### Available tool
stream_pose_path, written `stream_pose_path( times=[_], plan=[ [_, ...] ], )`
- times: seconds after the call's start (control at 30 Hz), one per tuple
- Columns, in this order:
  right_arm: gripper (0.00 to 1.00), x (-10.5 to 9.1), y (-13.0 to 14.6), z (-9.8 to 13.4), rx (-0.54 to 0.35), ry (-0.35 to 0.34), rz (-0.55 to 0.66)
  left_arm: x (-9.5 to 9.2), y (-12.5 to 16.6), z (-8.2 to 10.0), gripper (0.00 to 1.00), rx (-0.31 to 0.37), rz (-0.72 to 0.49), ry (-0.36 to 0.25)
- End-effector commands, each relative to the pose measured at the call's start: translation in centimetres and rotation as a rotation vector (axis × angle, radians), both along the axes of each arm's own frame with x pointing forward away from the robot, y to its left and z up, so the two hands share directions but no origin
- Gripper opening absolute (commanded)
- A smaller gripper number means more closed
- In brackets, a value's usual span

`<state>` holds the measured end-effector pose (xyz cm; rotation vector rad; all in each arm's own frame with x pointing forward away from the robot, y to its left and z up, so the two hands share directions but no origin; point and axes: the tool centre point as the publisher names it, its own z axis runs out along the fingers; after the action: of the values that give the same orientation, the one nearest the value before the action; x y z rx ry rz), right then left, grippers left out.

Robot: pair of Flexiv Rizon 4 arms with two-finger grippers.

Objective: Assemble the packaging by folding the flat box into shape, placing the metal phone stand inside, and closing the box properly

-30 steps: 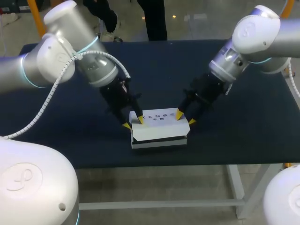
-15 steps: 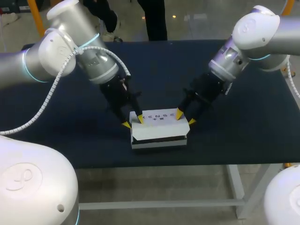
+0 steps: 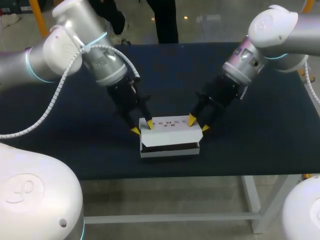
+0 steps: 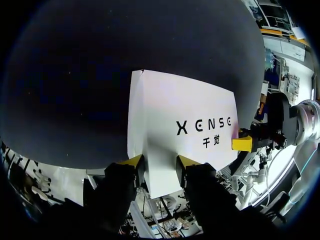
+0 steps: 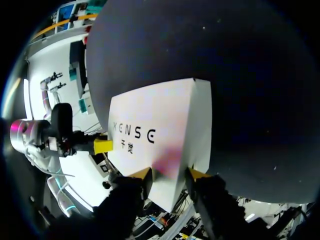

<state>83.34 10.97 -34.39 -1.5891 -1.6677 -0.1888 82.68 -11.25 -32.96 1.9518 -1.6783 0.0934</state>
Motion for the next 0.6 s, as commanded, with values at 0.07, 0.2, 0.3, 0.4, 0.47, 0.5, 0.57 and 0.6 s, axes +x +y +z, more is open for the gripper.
stream_pose_path(
  times=[0.07, 0.2, 0.3, 0.4, 0.47, 0.5, 0.57, 0.6],
  plan=[
    [0.48, 0.55, 0.40, 0.07, 0.012, 0.032, 0.027, 0.49, -0.64, 0.21, 0.44, 0.007, -0.004, 0.013],
    [0.48, 0.62, 0.32, 0.15, 0.016, 0.044, 0.035, 0.51, -0.64, 0.31, 0.44, 0.008, -0.002, 0.015],
    [0.48, 0.68, 0.29, 0.19, 0.015, 0.052, 0.040, 0.51, -0.63, 0.37, 0.44, 0.008, -0.002, 0.017],
    [0.49, 0.73, 0.25, 0.24, 0.014, 0.056, 0.044, 0.51, -0.61, 0.40, 0.45, 0.012, 0.000, 0.020],
    [0.49, 0.75, 0.22, 0.27, 0.012, 0.058, 0.045, 0.51, -0.57, 0.39, 0.45, 0.014, 0.000, 0.022],
    [0.49, 0.76, 0.21, 0.29, 0.011, 0.059, 0.046, 0.52, -0.53, 0.38, 0.45, 0.014, 0.001, 0.023],
    [0.49, 0.80, 0.18, 0.33, 0.010, 0.061, 0.047, 0.55, -0.49, 0.38, 0.45, 0.014, 0.001, 0.026],
    [0.49, 0.82, 0.16, 0.36, 0.009, 0.061, 0.047, 0.57, -0.48, 0.38, 0.45, 0.014, 0.002, 0.027]
  ],
)
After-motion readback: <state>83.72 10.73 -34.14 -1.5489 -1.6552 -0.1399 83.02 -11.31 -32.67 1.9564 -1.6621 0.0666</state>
